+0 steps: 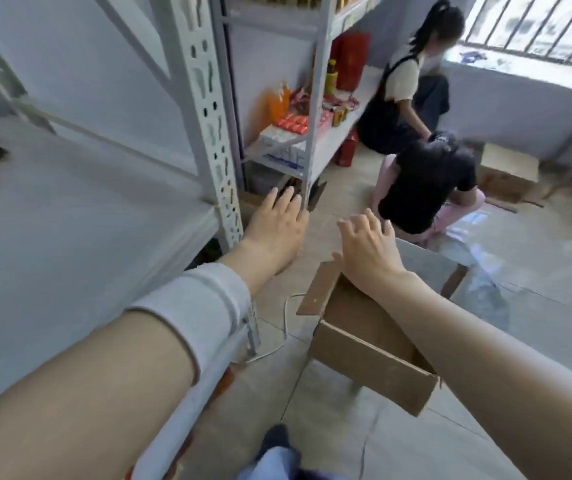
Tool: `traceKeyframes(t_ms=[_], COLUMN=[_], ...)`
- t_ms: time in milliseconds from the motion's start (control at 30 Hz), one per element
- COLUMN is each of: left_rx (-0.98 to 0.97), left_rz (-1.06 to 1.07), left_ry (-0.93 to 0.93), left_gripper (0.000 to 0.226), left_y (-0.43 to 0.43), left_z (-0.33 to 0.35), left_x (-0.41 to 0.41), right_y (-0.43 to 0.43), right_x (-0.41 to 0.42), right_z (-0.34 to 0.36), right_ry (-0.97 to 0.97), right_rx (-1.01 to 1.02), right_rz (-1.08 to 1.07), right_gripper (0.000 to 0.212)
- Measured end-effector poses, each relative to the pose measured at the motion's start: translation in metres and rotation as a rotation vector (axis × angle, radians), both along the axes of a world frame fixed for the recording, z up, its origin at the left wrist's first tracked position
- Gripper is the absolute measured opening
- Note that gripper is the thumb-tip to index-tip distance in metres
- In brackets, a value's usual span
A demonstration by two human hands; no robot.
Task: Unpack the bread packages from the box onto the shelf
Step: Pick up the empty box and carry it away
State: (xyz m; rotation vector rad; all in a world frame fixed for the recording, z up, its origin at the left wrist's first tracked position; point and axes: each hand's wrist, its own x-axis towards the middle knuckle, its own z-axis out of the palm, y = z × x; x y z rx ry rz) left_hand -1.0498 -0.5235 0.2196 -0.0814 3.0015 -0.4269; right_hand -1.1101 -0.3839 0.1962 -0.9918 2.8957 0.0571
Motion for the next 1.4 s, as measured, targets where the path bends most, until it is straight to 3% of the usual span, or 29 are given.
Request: traceKeyframes(t_ms=[333, 533, 767, 967, 1200, 1400], left_rx=[0.146, 0.313, 0.471, 0.907, 1.032, 0.994], left_rz=[-0.177, 0.024, 0.338, 0.833, 0.866, 0.930], left_ry=[-0.294, -0.529, -0.680, -0.493, -0.285, -0.202], left_gripper=[0.049, 0.051, 0.051, 0.061, 0.054, 0.048], left_y=[0.088, 0.114, 0.094, 0.074, 0.068, 0.076], left_z=[-0.119, -0.200, -0.286, -0.407, -0.494, -0.501], left_x=[-0.122, -0.141, -0.150, -0.201, -0.239, -0.244], right_y=[0.166, 0.229, 0.279, 0.280, 0.283, 0.278], right_x=[-0.071, -0.084, -0.130, -0.176, -0.203, -0.204], right_z=[-0.107, -0.185, -0.261, -0.376, -0.474, -0.487], right_ry=[-0.294, -0.556, -0.809, -0.797, -0.706, -0.571], right_rx=[0.207, 0.272, 0.101, -0.229, -0.487, -0.449], right_rz=[-0.495, -0.624, -0.942, -1.064, -1.274, -1.425], right_gripper=[0.048, 0.044, 0.054, 0.057, 0.048, 0.043])
